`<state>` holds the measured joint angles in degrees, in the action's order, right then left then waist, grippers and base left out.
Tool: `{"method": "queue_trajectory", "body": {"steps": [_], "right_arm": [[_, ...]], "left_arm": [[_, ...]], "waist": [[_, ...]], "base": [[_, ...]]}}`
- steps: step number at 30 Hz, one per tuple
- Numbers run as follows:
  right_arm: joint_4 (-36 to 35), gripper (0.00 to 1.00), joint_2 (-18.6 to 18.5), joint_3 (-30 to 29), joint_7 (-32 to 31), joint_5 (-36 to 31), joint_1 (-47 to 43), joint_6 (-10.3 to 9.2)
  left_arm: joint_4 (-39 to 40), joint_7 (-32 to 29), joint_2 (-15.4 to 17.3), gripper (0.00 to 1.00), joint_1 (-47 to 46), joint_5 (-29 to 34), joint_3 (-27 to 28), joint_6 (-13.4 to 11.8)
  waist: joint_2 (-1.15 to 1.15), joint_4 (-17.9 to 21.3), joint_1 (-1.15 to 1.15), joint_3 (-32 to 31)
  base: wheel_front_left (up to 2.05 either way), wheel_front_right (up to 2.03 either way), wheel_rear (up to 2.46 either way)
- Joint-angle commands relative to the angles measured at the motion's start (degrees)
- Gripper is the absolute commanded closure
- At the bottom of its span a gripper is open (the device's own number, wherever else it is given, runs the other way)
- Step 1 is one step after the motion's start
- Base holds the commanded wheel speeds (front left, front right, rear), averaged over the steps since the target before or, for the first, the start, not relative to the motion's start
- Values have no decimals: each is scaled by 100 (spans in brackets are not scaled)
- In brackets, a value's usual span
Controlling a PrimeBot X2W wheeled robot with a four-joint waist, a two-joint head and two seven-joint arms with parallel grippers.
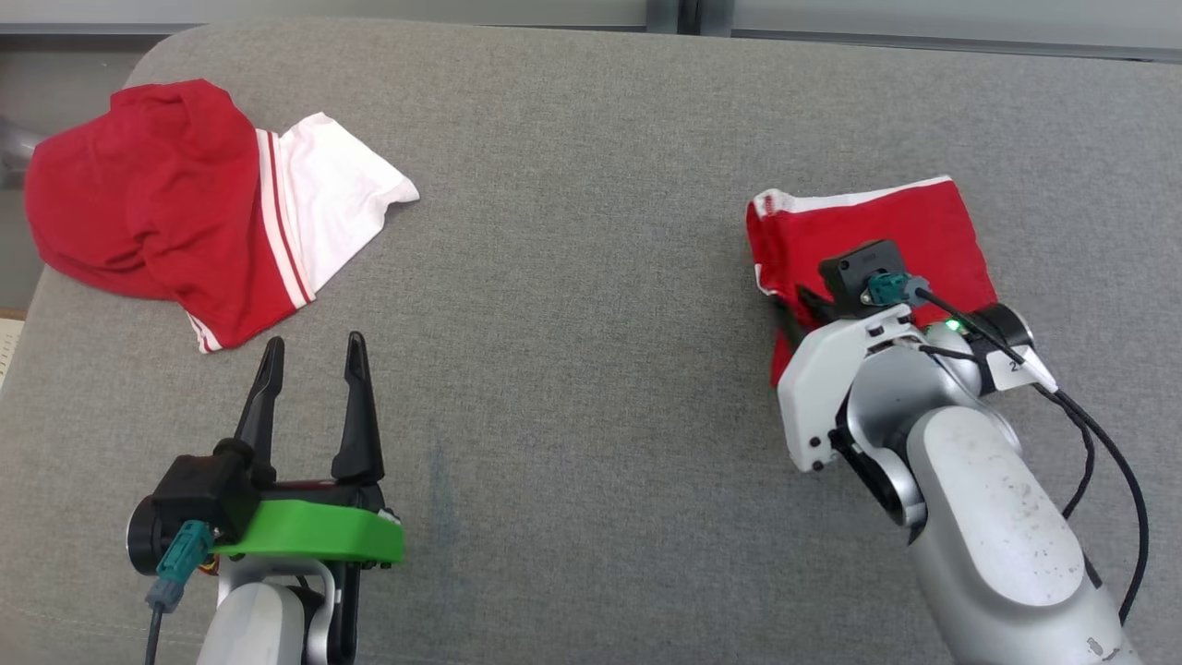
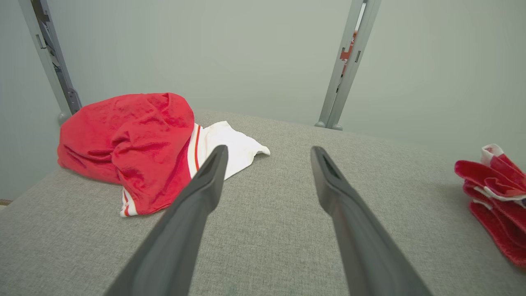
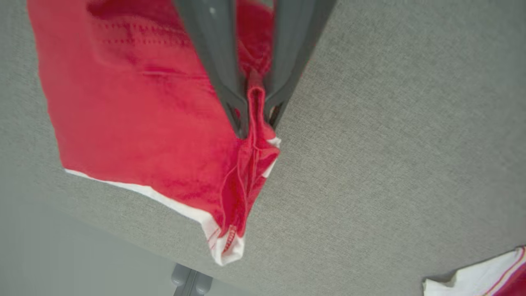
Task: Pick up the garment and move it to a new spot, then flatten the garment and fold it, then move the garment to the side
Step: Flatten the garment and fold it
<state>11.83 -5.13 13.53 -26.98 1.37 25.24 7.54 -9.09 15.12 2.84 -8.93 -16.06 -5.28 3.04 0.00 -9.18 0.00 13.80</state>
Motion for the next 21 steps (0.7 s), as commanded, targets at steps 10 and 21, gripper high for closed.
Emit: {"method": "queue_trajectory", "body": {"steps": [10, 21], "right_arm": [[-767, 0, -95, -411, 975, 1002, 224, -10], [-74, 0, -486, -1526, 2198, 91, -339, -9]], "left_arm": [[4, 3, 10, 0, 21, 61, 82, 46], [-20, 3, 11, 0, 26, 69, -18, 84]], "waist": [[0, 171, 0, -29], [0, 235, 0, -72]], "base": [[0, 0, 0], [0, 0, 0]]}}
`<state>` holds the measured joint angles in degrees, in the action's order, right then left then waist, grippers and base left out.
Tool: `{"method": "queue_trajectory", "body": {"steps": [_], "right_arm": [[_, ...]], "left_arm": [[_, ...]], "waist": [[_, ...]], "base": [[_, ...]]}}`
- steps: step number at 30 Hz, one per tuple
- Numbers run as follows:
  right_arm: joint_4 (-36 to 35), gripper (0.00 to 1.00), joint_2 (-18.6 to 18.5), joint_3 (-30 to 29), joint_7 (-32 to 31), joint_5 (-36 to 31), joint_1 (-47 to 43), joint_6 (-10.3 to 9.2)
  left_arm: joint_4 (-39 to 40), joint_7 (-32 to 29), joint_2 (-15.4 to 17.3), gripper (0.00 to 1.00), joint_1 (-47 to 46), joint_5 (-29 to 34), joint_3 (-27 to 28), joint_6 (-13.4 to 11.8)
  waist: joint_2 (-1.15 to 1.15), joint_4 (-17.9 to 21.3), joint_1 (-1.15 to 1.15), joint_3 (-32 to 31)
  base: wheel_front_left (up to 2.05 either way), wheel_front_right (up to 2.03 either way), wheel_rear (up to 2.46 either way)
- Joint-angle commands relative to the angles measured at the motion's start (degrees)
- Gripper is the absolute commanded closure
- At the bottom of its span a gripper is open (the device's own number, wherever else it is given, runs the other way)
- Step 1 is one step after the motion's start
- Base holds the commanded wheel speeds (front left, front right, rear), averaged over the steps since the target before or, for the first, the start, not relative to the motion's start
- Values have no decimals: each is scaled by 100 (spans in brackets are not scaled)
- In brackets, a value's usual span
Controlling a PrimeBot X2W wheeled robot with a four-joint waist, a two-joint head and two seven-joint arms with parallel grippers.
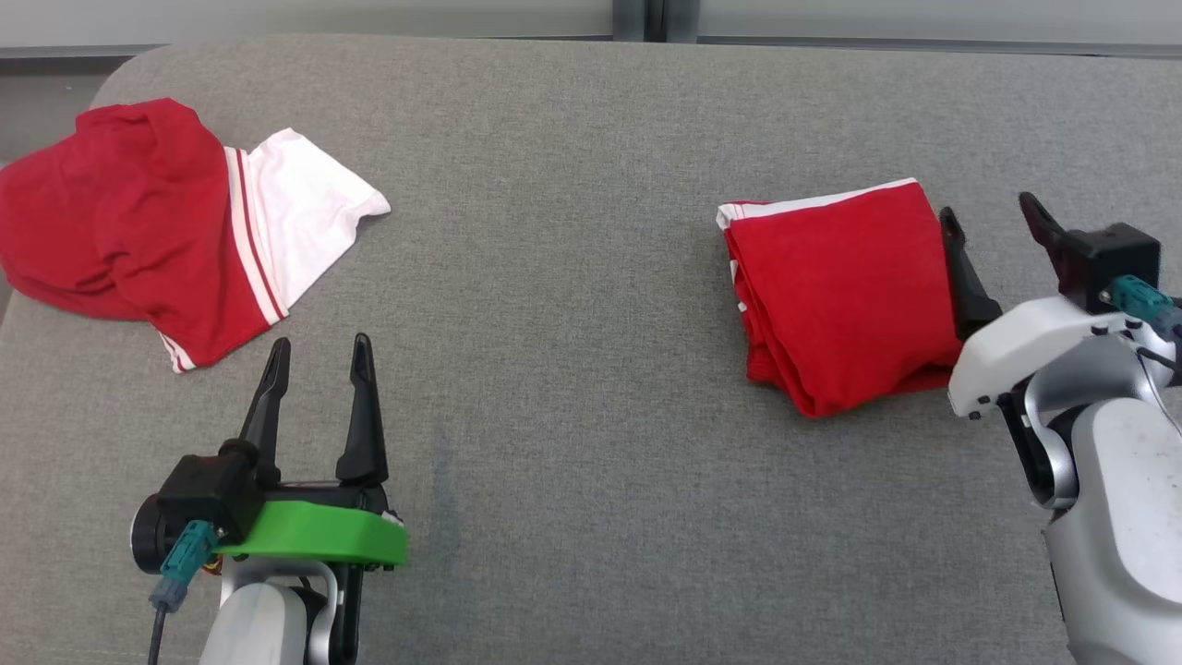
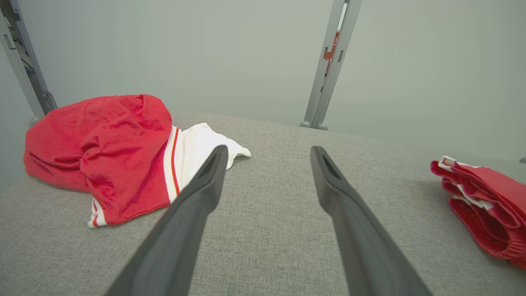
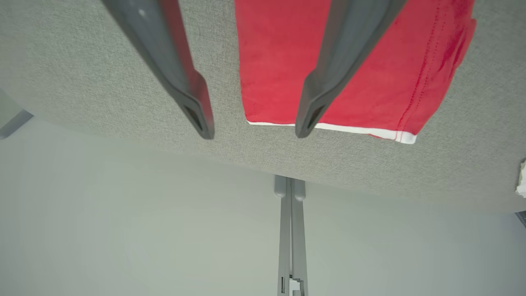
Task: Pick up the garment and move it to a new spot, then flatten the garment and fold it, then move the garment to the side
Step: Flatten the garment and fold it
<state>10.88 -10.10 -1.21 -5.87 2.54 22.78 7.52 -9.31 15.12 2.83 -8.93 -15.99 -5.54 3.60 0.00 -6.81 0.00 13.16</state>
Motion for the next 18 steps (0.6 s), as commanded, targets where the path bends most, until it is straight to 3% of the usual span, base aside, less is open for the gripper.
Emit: {"method": "queue_trajectory", "body": {"steps": [1, 8, 18], "right_arm": [[53, 0, 46, -153, 265, -77, -157, -8], [187, 0, 370, -726, 1670, -11, -849, -8], [429, 0, 604, -702, 2109, 174, -1630, -8]], "left_arm": [[-2, 3, 12, 0, 29, 63, 7, 31], [-18, 3, 12, 0, 94, 69, 85, -17], [-105, 3, 12, 0, 200, 56, 173, -51]], "waist": [[0, -2, 0, -19], [0, 105, 0, -190], [0, 427, 0, -571]], "base": [[0, 0, 0], [0, 0, 0], [0, 0, 0]]}}
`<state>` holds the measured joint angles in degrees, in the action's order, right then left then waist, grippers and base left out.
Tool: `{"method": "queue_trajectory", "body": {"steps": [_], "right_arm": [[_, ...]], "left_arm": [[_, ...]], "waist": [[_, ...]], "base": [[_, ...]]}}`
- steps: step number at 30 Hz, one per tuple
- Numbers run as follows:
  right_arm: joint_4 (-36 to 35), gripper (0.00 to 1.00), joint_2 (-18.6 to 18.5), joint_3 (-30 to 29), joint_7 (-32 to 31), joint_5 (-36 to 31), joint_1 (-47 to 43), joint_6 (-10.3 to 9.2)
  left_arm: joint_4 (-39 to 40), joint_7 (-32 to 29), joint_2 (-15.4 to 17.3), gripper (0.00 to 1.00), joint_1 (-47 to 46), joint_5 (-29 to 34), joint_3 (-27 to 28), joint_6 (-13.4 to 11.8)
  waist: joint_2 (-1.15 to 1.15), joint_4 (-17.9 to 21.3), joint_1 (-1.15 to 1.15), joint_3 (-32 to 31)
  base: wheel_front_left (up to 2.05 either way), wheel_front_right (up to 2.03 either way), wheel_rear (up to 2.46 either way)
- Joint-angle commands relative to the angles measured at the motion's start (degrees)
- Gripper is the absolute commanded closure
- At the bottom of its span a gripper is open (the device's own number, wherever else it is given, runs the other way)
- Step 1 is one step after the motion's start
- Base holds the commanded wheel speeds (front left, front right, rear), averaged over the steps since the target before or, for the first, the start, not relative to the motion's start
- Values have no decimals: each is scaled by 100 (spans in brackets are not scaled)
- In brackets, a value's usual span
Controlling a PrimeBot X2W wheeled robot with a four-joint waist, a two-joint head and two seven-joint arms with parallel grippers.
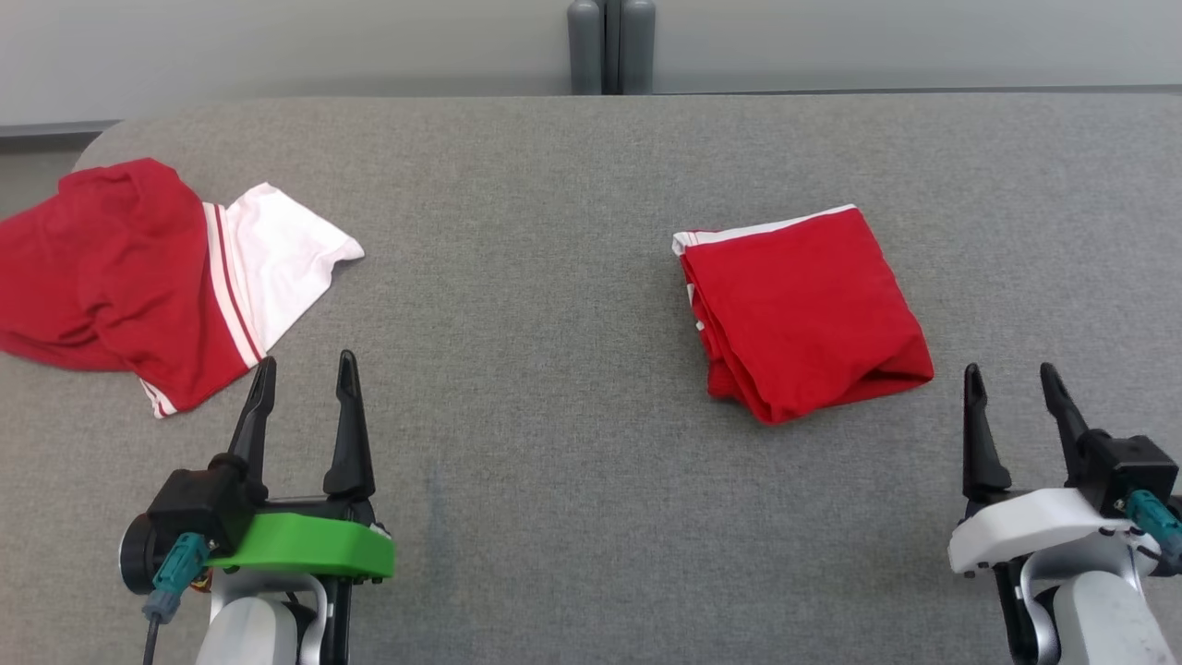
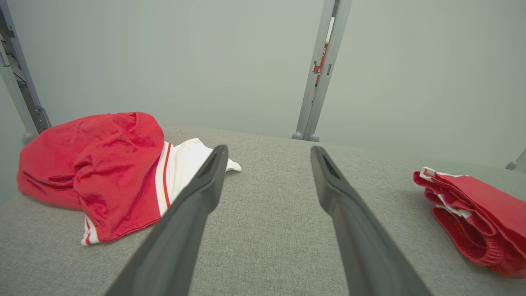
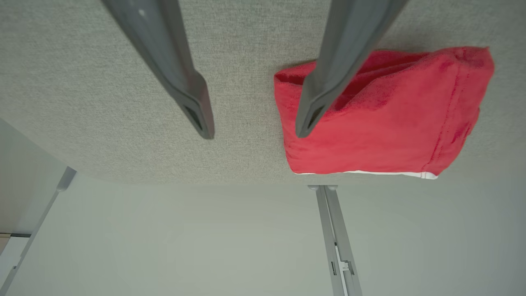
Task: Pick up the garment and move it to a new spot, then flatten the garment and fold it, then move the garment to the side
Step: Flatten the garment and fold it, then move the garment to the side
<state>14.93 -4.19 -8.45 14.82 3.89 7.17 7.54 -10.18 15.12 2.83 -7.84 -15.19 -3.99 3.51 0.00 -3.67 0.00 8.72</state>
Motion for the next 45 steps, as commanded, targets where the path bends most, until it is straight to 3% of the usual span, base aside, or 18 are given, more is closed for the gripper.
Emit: {"method": "queue_trajectory", "body": {"steps": [1, 13, 23, 45], "right_arm": [[48, 0, 22, 78, 46, 57, -117, -10], [289, 0, 91, 567, 38, 369, -401, -10], [463, 0, 106, 519, 39, 313, -342, -10], [421, 0, 74, 579, 39, 313, -136, -10]], "left_arm": [[-37, 3, 12, 0, 99, -33, 24, -48], [-552, 3, 12, 0, 249, -30, 292, -55], [-978, 3, 13, 0, -64, -31, 148, 7], [-1012, 3, 13, 0, 45, -95, 145, 46]], "waist": [[0, 136, 0, -156], [0, 466, 0, -531], [0, 455, 0, -705], [0, 389, 0, -719]], "base": [[0, 0, 0], [0, 0, 0], [0, 0, 0], [0, 0, 0]]}}
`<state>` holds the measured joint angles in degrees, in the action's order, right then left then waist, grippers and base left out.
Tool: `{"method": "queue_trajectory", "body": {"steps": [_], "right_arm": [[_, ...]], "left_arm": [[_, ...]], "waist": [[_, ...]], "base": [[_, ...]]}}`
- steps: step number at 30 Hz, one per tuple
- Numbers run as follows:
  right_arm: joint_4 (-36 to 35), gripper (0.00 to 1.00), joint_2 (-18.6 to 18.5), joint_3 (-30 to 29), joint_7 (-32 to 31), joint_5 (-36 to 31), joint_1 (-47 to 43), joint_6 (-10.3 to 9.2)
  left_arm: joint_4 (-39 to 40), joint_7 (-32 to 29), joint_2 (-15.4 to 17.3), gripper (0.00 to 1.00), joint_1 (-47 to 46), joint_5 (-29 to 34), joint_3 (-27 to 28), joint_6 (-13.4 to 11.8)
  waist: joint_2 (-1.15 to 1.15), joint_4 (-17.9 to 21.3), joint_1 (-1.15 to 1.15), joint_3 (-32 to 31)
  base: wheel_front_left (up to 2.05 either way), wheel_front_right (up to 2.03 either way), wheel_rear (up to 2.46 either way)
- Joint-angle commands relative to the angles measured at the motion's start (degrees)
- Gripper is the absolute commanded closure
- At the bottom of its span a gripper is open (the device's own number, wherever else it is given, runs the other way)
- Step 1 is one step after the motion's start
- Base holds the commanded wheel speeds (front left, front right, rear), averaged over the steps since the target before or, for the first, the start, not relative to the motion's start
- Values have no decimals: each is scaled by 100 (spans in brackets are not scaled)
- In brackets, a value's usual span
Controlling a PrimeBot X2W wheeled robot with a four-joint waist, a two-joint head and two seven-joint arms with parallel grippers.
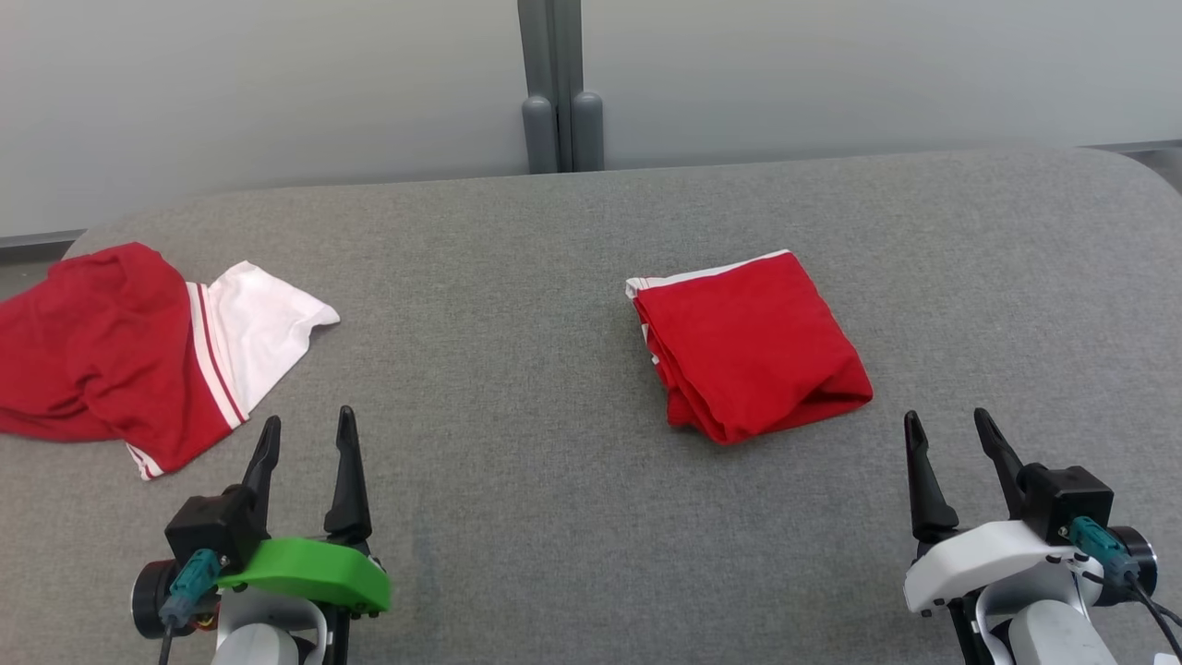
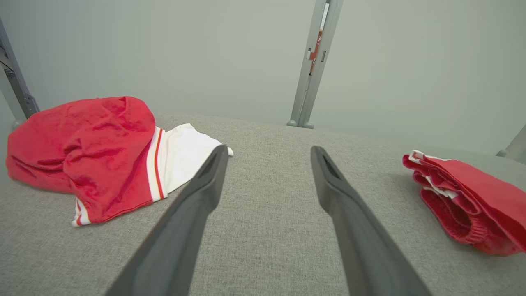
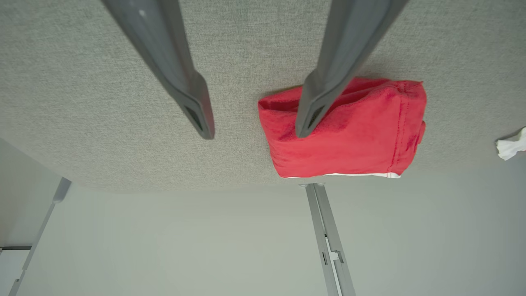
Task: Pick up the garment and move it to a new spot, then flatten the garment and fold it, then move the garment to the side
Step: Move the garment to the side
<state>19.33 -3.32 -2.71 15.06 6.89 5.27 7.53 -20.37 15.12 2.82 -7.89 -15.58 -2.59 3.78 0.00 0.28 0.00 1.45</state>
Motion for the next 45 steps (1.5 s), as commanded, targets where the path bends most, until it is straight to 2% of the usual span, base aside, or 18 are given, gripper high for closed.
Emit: {"method": "queue_trajectory", "body": {"steps": [1, 9, 12, 15, 19, 25, 29, 34, 37, 41, 42, 43, 44, 45], "right_arm": [[-18, 0, -13, 3, 15, 17, 59, -8], [89, 0, -101, 59, 15, 2, 341, -9], [365, 0, -199, 194, -87, 196, 675, -9], [749, 0, -346, 308, -613, 594, 1200, -9], [1370, 0, -575, 390, -1780, 1121, 1983, -9], [2051, 0, -772, 266, -2995, 1337, 2755, -8], [2419, 0, -951, 135, -3459, 1103, 3034, -8], [2741, 0, -946, 85, -3760, 977, 3203, -8], [2861, 0, -869, 155, -3952, 1140, 3249, -8], [3060, 0, -947, 428, -4365, 1242, 3173, -8], [3076, 16, -983, 512, -4432, 1237, 3157, -9], [3063, 75, -1060, 603, -4463, 1212, 3154, -10], [3030, 100, -1120, 717, -4479, 1170, 3150, -11], [2953, 100, -1205, 868, -4462, 1131, 3160, -15]], "left_arm": [[11, 3, 14, 0, 42, -59, -3, 19], [59, 3, 14, 0, -107, -63, -60, 28], [86, 3, 14, 0, -170, -71, -93, 28], [113, 3, 14, 0, -220, -80, -145, 35], [138, 3, 16, 0, -292, -68, -243, 61], [144, 3, 15, 0, -340, -115, -373, 33], [158, 3, 14, 0, -366, -158, -448, 25], [203, 3, 14, 0, -423, -195, -559, 20], [249, 3, 14, 0, -449, -214, -594, 9], [302, 3, 14, 0, -488, -227, -636, -17], [311, 3, 14, 0, -497, -230, -647, -23], [324, 3, 14, 0, -510, -233, -663, -22], [332, 3, 14, 0, -518, -232, -675, -22], [348, 3, 14, 0, -528, -226, -683, -22]], "waist": [[0, -14, 0, 20], [0, -92, 0, 214], [0, -136, 0, 319], [0, -196, 0, 436], [0, -351, 0, 567], [0, -673, 0, 682], [0, -862, 0, 769], [0, -1022, 0, 888], [0, -1069, 0, 972], [0, -1092, 0, 1069], [0, -1092, 0, 1095], [0, -1088, 0, 1124], [0, -1079, 0, 1148], [0, -1061, 0, 1179]], "base": [[0, 0, 0], [0, 0, 0], [0, 0, 0], [0, 0, 0], [0, 0, 0], [0, 0, 0], [0, 0, 0], [0, 0, 0], [0, 0, 0], [0, 0, 0], [0, 0, 0], [0, 0, 0], [0, 0, 0], [0, 0, 0]]}}
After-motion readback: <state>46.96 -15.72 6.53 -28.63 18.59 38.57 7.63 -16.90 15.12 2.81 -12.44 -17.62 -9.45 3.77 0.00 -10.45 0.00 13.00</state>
